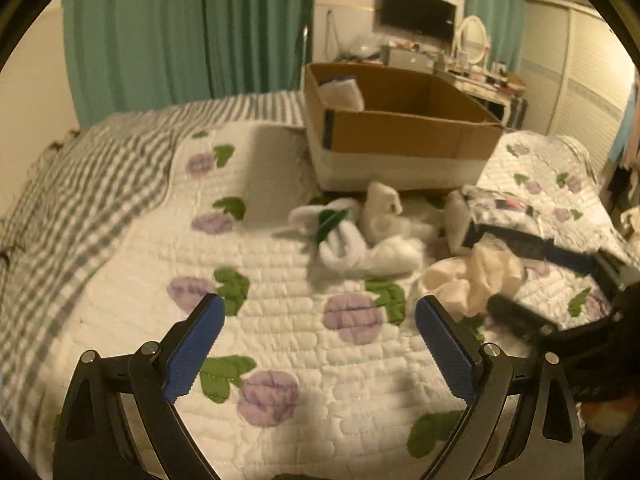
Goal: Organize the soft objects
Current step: 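Grasp the cream lace cloth with the right tool, then grasp the patterned pouch with the left tool while the right tool holds the lace cloth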
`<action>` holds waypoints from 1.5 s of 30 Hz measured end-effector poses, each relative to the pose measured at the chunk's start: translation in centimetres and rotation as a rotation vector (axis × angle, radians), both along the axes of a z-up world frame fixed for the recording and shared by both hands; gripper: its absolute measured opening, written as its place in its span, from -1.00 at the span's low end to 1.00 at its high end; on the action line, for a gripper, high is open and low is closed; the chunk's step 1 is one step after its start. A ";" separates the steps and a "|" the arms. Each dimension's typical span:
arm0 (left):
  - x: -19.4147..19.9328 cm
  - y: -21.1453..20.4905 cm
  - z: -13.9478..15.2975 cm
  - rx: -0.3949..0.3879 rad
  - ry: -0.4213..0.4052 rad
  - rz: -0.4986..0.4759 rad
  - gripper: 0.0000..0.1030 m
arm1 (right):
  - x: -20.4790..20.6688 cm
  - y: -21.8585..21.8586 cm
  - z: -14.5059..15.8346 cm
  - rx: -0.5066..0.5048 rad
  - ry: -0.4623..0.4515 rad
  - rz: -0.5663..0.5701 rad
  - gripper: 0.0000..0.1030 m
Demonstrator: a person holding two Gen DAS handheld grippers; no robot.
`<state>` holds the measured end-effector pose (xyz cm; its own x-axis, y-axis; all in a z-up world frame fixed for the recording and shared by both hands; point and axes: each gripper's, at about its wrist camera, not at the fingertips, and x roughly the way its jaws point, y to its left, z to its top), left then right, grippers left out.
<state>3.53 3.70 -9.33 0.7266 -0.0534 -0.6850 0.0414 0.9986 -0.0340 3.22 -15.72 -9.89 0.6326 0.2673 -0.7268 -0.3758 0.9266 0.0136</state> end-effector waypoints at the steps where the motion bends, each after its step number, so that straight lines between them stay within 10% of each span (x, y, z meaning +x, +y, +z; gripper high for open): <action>1: 0.1 0.2 -0.1 -0.010 0.009 0.008 0.90 | 0.2 0.3 -0.4 -0.006 0.010 0.002 1.00; 6: 0.4 0.9 -0.6 -0.028 0.038 0.034 0.90 | 1.4 1.7 -2.1 0.025 0.074 0.010 0.80; 14: 0.6 0.6 -0.9 -0.019 0.047 0.020 0.90 | 1.5 1.2 -2.5 0.032 0.090 -0.015 -0.49; 28: 0.5 -6.5 2.4 -0.014 0.024 -0.111 0.90 | -0.8 -7.2 6.0 0.100 -0.072 -0.105 -0.56; 45: 9.6 -14.9 -1.9 -0.006 0.119 -0.275 0.88 | 5.5 -15.6 4.0 0.120 0.000 -0.205 -0.56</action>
